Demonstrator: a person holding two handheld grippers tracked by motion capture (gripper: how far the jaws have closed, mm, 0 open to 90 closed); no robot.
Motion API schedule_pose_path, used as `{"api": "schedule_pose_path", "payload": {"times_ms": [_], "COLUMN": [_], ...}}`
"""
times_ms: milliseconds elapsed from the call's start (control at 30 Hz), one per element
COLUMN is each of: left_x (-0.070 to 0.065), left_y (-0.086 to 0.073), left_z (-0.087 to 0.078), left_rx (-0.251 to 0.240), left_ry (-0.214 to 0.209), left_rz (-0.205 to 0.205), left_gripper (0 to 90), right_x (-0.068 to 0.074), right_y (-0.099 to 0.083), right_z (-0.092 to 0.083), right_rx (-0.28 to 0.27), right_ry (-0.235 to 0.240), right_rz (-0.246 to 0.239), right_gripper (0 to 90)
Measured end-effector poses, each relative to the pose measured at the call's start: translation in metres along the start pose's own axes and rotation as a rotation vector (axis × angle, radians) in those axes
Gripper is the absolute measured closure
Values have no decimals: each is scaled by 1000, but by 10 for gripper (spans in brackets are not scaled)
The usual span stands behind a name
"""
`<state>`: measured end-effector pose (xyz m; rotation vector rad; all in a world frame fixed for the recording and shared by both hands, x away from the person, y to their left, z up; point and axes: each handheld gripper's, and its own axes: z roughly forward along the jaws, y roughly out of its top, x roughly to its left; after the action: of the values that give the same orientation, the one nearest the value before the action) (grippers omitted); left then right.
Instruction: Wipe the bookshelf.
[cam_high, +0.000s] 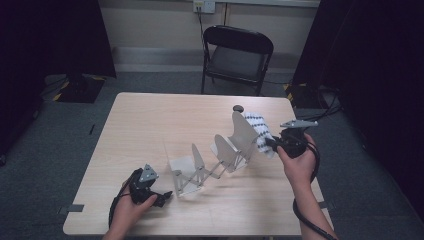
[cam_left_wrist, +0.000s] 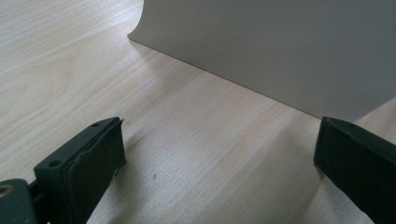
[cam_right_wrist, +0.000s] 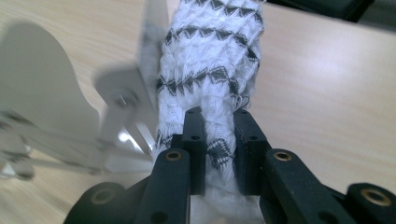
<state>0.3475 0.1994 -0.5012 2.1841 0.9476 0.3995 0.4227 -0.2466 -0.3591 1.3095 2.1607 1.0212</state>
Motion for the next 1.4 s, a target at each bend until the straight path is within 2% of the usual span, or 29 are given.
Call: {"api": "schedule_pose_path", "payload": {"times_ms": [100,233,333,533,700,900,967,1100,1233,1333,1400], "left_x": [0,0,0,0,0,0,0,0,0,0,0], "left_y": [0,0,0,0,0,0,0,0,0,0,0], "left_z": [0,0,0,0,0,0,0,0,0,0,0], "left_rx": [-1,-1,1,-2,1,-1,-1,-1,-1,0,-1], "left_ry": [0,0,0,-1,0,0,0,0,0,0,0], "left_rz": [-1,-1,2,-2,2,-1,-1,-1,-1,-1,-1], "left_gripper": [16,15,15,15,15,16,15,15,15,15,15], "right_x": [4,10,10,10,9,8,7,3,-2,-7,-11], "right_y": [15,18,9,-20,-45,-64,-68,-73,-75,-78,-79], "right_z": [-2,6,16,39,58,74,77,78,76,74,71], "right_rx": [-27,-6,15,60,108,132,135,143,151,156,157], "right_ry": [5,17,28,52,61,74,78,63,38,17,1], "right_rz": [-10,-38,-45,-42,-21,13,29,31,44,54,62], "right_gripper": [776,776,777,778,777,773,770,733,671,590,579]}}
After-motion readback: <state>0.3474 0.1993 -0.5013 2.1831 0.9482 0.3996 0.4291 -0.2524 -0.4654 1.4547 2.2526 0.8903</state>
